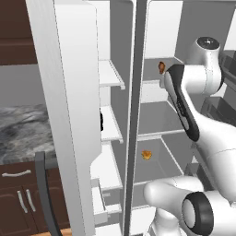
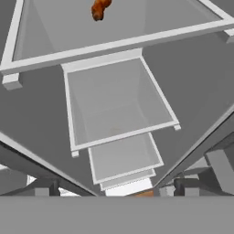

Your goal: There's a chicken drumstick in the fridge that needs to be moved to the freezer for freezing. Pick up the chicken drumstick from the fridge, place it on any shelf in the freezer, and close the fridge and freezer doors when done.

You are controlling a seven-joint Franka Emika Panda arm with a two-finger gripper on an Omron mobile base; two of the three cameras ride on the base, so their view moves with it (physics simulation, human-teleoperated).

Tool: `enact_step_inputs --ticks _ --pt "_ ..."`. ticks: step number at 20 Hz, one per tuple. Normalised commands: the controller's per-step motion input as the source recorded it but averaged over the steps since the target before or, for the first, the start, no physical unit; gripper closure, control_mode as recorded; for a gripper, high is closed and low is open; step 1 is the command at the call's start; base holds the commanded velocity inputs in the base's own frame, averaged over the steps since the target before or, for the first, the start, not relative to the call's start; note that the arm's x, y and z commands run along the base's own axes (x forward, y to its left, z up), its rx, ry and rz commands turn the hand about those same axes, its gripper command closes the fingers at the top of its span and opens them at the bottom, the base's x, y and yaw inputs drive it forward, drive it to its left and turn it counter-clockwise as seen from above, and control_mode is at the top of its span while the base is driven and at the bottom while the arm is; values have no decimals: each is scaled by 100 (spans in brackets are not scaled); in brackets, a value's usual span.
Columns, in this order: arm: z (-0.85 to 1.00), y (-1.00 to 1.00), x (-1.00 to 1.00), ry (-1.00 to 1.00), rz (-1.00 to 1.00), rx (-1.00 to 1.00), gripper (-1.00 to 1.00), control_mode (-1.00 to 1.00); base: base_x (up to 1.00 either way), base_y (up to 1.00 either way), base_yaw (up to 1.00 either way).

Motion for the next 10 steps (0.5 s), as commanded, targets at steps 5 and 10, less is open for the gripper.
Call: enact_step_inputs --ticks 5,10 --pt "1 -4 60 0 0 0 -100 -100 0 0 0" --pt "14 -23 58 -2 0 0 -100 -100 0 0 0"
